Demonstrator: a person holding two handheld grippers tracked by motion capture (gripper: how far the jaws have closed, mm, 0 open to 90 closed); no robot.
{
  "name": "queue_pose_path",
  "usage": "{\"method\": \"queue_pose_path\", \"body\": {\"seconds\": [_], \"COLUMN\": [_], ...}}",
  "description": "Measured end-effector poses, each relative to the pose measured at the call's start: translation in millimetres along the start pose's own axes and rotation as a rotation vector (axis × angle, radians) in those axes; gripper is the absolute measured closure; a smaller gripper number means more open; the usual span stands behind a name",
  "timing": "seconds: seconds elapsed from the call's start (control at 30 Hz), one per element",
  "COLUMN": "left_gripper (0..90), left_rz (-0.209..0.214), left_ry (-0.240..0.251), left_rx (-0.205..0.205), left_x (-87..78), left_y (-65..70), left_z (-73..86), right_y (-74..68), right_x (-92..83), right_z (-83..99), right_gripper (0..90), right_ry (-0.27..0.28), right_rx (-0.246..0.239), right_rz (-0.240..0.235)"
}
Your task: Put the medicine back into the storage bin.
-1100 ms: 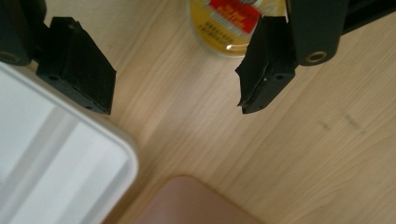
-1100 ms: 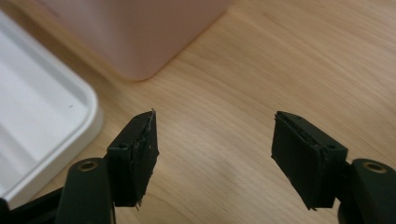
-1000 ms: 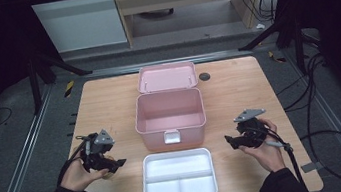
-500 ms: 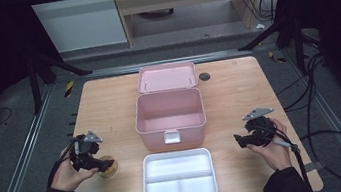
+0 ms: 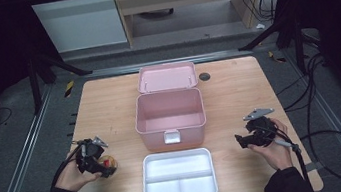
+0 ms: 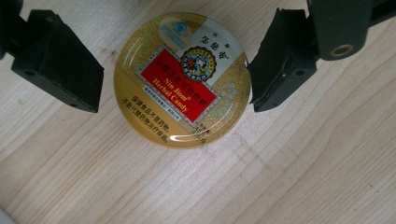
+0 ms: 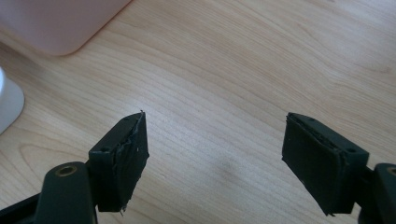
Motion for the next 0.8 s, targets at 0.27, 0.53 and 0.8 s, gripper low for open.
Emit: {"method": "queue_pose_path", "body": {"seconds": [0.27,0.53,0.8], "left_gripper": [18.0,19.8,19.9], "left_rz": [-0.004,0.008,0.014], "left_ry": [-0.044,-0.058,-0.031], "left_rx": [0.005,-0.001,0.014], "left_x": [13.1,15.5,6.8], "left_y": [-1.1,-1.7,1.9], "left_z": [2.3,2.9,-1.8], "right_y": [-1.5,-1.5,-0.5], "right_x": [1.7,3.5,4.1], "right_z": [1.1,2.8,3.6], "right_gripper": [22.9,23.8,24.7], "right_ry": [-0.01,-0.018,-0.017], "right_rx": [-0.017,-0.018,-0.016], "right_rz": [-0.01,-0.014,-0.01]}}
Point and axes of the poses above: each handheld gripper's, and its own axes: x roughly forward along the jaws, z roughly out of its underside, y roughly to its right, the point moved 4 cm from there along x, roughly forward along the jaws, and after that the axes turned 5 degrees about -x, right-handed, at the moved point
